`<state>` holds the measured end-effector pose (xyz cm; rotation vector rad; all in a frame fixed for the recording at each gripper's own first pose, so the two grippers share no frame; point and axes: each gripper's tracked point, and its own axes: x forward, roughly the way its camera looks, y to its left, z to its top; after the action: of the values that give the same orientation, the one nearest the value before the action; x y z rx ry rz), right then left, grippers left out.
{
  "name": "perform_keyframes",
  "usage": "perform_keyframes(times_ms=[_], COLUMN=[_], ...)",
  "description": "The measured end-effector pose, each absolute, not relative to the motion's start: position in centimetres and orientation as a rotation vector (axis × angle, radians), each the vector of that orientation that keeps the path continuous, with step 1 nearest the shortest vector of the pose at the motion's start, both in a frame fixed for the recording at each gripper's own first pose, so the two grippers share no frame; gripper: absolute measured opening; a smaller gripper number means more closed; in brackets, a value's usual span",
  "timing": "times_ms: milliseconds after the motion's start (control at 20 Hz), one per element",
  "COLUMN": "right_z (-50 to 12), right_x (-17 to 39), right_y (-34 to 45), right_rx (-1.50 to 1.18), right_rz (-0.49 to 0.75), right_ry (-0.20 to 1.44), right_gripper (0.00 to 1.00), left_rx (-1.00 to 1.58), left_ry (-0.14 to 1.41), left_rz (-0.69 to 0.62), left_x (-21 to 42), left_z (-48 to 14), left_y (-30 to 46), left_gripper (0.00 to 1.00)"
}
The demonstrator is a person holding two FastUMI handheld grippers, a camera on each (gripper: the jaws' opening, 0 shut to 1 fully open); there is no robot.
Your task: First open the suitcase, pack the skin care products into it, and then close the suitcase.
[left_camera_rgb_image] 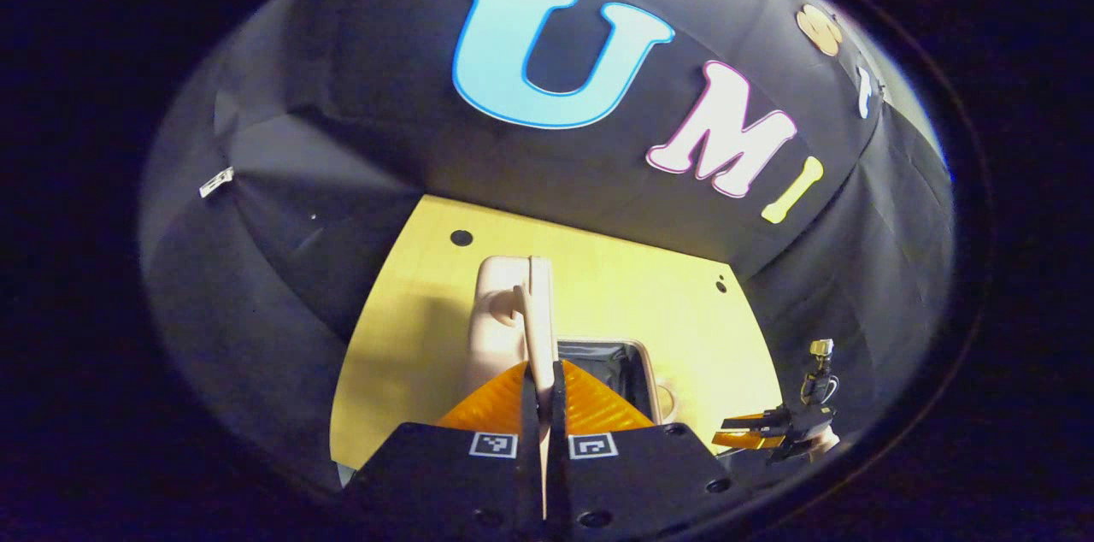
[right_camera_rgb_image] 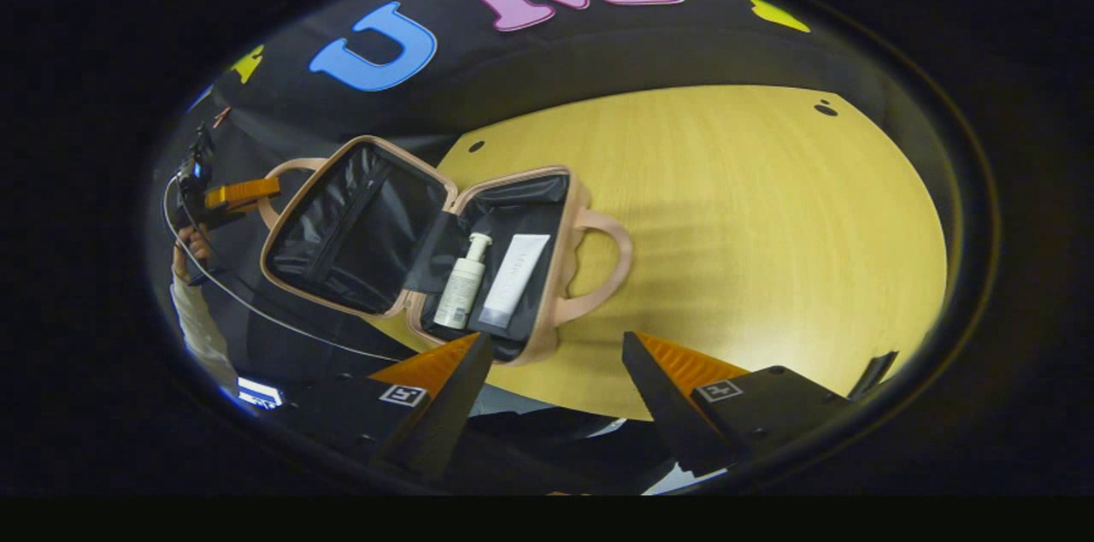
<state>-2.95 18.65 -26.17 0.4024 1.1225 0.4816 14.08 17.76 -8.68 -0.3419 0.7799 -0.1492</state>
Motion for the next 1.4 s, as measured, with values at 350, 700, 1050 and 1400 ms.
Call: perform_keyframes(times_ms=[350,700,1050,1400], right_z=[-25.9,-27.2,-31.9,-31.6], right_x=[-1.7,-2.9,-5.2,-1.9], right_y=[11.1,2.1,-7.2,-8.9], right_rx=[0.452,0.515,0.51,0.472], right_rz=[0.419,0.316,0.223,0.253], right_ry=[1.078,1.053,1.144,1.129], right_gripper=[0.97,0.97,0.97,0.98], left_rx=[-0.34,-0.247,-0.115,-0.157], left_ry=[0.886,1.079,1.201,1.112], left_rz=[-0.41,-0.422,-0.386,-0.314], left_x=[14.8,15.7,14.1,14.8], left_z=[-12.0,-23.0,-29.4,-29.7], left_y=[-1.1,-11.6,-15.1,-16.2], left_gripper=[0.07,0.07,0.08,0.58])
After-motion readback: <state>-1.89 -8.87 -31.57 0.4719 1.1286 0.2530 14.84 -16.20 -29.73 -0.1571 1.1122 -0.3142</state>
